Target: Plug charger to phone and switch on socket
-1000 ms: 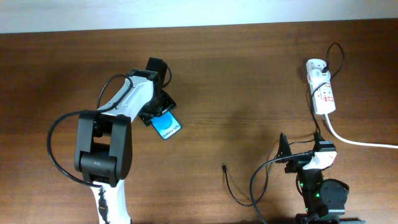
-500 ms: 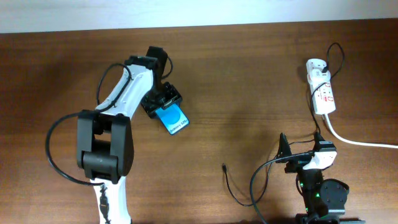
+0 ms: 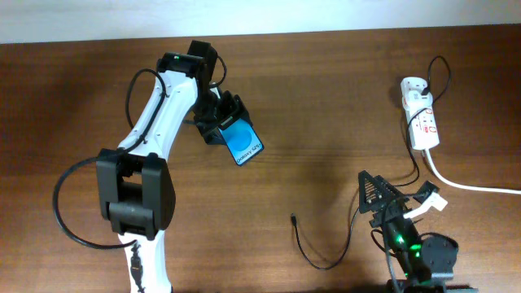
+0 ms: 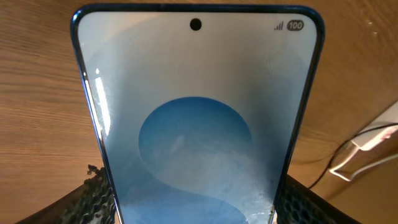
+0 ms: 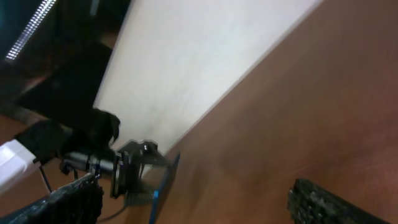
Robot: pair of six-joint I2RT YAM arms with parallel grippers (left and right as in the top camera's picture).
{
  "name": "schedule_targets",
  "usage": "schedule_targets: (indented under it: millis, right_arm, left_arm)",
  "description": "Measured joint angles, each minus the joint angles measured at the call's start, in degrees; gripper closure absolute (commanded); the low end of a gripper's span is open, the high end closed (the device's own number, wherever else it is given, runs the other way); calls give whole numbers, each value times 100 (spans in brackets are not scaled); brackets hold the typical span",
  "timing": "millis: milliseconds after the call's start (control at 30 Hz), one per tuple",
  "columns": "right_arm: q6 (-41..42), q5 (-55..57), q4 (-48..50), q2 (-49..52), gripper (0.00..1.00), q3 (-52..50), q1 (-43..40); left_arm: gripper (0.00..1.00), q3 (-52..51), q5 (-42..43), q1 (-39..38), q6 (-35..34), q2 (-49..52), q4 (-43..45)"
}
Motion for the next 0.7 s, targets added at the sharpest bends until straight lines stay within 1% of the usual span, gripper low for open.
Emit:
schedule_targets:
  millis: [67,100,133,167,200,233,300,333,433,533,667,700]
  right_arm:
    - [155,-197,-170,872,2,610,0]
    - [190,-378,-420,1596,2,1239,4]
    - [144,-466,-763,2002,2,1609,46]
    - [55,-573,-1143,2771,2,2221,221]
    - [-24,-658,-1386,3475,2,2745,472]
    - [-83,-682,-1606,3934,2,3108,791]
    - [-232,-671,-1718,4798,2,3753,1740]
    - [-278,-444,-1707,5077,2,3941,2240]
    - [-190,619,-1617,5475,2,4006,3110]
    - [-37,1296,-1113,5875,2,4019,3248]
    - [-39,1510,-391,6811,1,4033,3263]
    - [-39,1537,28,7036,1,4033,3327]
  left_arm:
    - [55,4,98,0,0,0,17]
    - [55,11,179,0,0,0,50]
    - [55,15,210,0,2,0,55]
    - [55,26,238,0,0,0,61]
    - [55,26,260,0,0,0,63]
    - [55,26,289,0,0,2,59]
    - [56,26,400,0,0,2,74]
    - [56,28,474,0,0,2,74]
    - [56,28,671,0,0,2,76]
    - [56,28,1145,0,0,2,79]
    - [56,28,1506,0,0,2,122]
    - [56,28,1534,0,0,2,146]
